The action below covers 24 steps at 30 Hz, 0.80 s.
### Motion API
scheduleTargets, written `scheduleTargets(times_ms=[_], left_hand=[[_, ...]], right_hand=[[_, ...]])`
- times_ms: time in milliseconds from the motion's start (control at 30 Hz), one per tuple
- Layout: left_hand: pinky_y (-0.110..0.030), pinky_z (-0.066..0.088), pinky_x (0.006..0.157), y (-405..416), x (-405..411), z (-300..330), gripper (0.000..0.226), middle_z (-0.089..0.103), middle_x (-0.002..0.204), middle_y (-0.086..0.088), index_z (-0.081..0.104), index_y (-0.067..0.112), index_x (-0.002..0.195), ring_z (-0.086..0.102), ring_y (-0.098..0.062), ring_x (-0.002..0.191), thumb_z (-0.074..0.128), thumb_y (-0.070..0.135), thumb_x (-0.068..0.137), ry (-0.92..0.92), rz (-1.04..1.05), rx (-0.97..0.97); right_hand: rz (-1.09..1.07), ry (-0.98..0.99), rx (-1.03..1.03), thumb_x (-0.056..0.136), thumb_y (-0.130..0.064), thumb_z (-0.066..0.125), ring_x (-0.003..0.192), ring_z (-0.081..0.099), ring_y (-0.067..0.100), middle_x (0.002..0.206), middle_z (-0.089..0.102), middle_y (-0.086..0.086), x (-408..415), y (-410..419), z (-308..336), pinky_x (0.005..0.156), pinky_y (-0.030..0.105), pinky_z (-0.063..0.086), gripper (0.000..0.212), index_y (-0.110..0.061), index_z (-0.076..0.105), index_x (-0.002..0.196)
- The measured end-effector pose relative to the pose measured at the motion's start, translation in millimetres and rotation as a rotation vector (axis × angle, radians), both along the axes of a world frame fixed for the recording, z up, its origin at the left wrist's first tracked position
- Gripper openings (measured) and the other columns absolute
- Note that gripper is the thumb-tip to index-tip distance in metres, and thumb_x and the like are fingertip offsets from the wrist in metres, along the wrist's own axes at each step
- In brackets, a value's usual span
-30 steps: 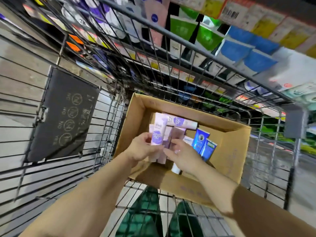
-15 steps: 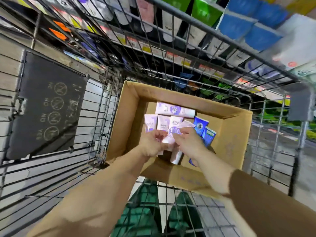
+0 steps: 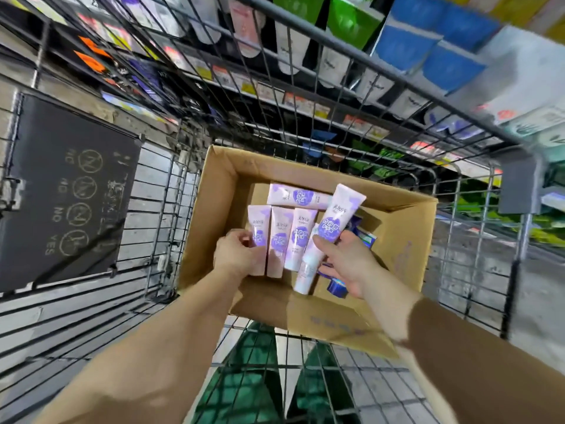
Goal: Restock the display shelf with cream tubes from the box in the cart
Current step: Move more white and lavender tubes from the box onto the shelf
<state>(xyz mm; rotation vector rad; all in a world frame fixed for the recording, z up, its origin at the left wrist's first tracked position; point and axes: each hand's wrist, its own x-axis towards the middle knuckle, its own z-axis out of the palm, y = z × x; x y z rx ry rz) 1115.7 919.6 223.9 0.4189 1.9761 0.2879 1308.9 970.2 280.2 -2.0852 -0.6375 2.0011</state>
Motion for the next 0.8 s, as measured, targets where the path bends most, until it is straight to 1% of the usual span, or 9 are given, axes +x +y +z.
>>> scheduleTargets(times_ms=[33,100,200,300,400,500,567,633,800], left_hand=[[-0.041,0.054,0.091,-1.8,-0.9,-3.5,0.058,0.063,0.112,-0.001,0.057,0.020,0.109,0.063,-0.022,0.101,0.082,0.035,0.059,0.041,-0.054,-0.064],[-0.037,0.052,0.093,-5.3,4.3,-8.0,0.056,0.063,0.114,-0.003,0.049,0.019,0.112,0.062,-0.021,0.104,0.083,0.029,0.068,0.001,-0.084,-0.118],[-0.031,0.047,0.087,-6.9,12.1,-12.4,0.056,0.061,0.115,-0.005,0.045,0.014,0.119,0.060,-0.021,0.107,0.080,0.019,0.076,0.003,-0.112,-0.119],[-0.028,0.043,0.082,-1.9,10.4,-7.4,0.056,0.058,0.111,-0.002,0.047,0.012,0.123,0.059,-0.021,0.109,0.079,0.022,0.078,0.000,-0.111,-0.146],[-0.032,0.051,0.083,-1.0,4.9,3.4,0.044,0.063,0.104,-0.001,0.057,0.014,0.113,0.061,-0.019,0.097,0.079,0.027,0.077,-0.073,-0.040,-0.146],[-0.041,0.057,0.085,-2.5,-1.0,27.0,0.038,0.071,0.099,-0.005,0.065,0.014,0.107,0.068,-0.021,0.090,0.082,0.025,0.074,-0.235,0.041,-0.078],[-0.038,0.056,0.078,1.3,-3.3,52.5,0.029,0.073,0.099,-0.012,0.067,0.013,0.103,0.069,-0.024,0.084,0.079,0.017,0.077,-0.324,0.011,-0.015],[-0.038,0.053,0.076,9.6,-0.9,84.1,0.016,0.073,0.102,-0.014,0.067,0.014,0.098,0.067,-0.026,0.085,0.073,0.014,0.083,-0.381,-0.056,0.040],[-0.036,0.056,0.072,34.6,21.2,164.1,0.024,0.068,0.100,-0.008,0.060,0.020,0.103,0.063,-0.022,0.085,0.073,0.013,0.084,-0.520,-0.148,0.203]], right_hand=[[0.011,0.000,0.006,0.090,-0.025,0.067,0.100,0.065,0.020,0.113,0.067,0.000,1.6,-0.4,-2.7,0.082,0.037,0.056,0.015,-0.024,0.057,0.102],[0.015,0.000,0.008,0.090,-0.024,0.066,0.100,0.066,0.019,0.114,0.067,-0.001,5.3,-2.7,-7.3,0.080,0.035,0.055,0.016,-0.024,0.056,0.103],[0.005,-0.010,0.003,0.091,-0.022,0.066,0.101,0.066,0.019,0.116,0.066,-0.001,11.3,-10.6,-11.7,0.086,0.038,0.055,0.020,-0.021,0.057,0.109],[0.006,-0.020,-0.010,0.091,-0.022,0.065,0.102,0.066,0.020,0.117,0.066,0.000,16.1,-19.4,-10.0,0.086,0.040,0.056,0.017,-0.022,0.057,0.105],[0.019,-0.041,-0.005,0.091,-0.023,0.066,0.100,0.066,0.019,0.115,0.066,0.000,16.8,-21.7,1.1,0.078,0.035,0.057,0.014,-0.025,0.057,0.101],[0.033,-0.046,0.007,0.091,-0.022,0.065,0.101,0.065,0.021,0.115,0.067,0.001,12.8,-18.1,22.2,0.086,0.042,0.056,0.014,-0.025,0.056,0.103],[0.056,-0.048,0.024,0.092,-0.022,0.063,0.104,0.064,0.026,0.114,0.066,0.002,9.9,-13.7,42.3,0.091,0.049,0.053,0.017,-0.023,0.056,0.107],[0.070,-0.041,0.060,0.093,-0.022,0.063,0.105,0.063,0.026,0.115,0.065,0.004,9.3,-8.5,67.8,0.093,0.050,0.052,0.022,-0.020,0.055,0.114],[-0.003,-0.020,0.197,0.093,-0.018,0.061,0.096,0.061,0.021,0.114,0.062,0.002,25.4,-6.2,136.1,0.078,0.040,0.053,0.022,-0.018,0.047,0.110]])
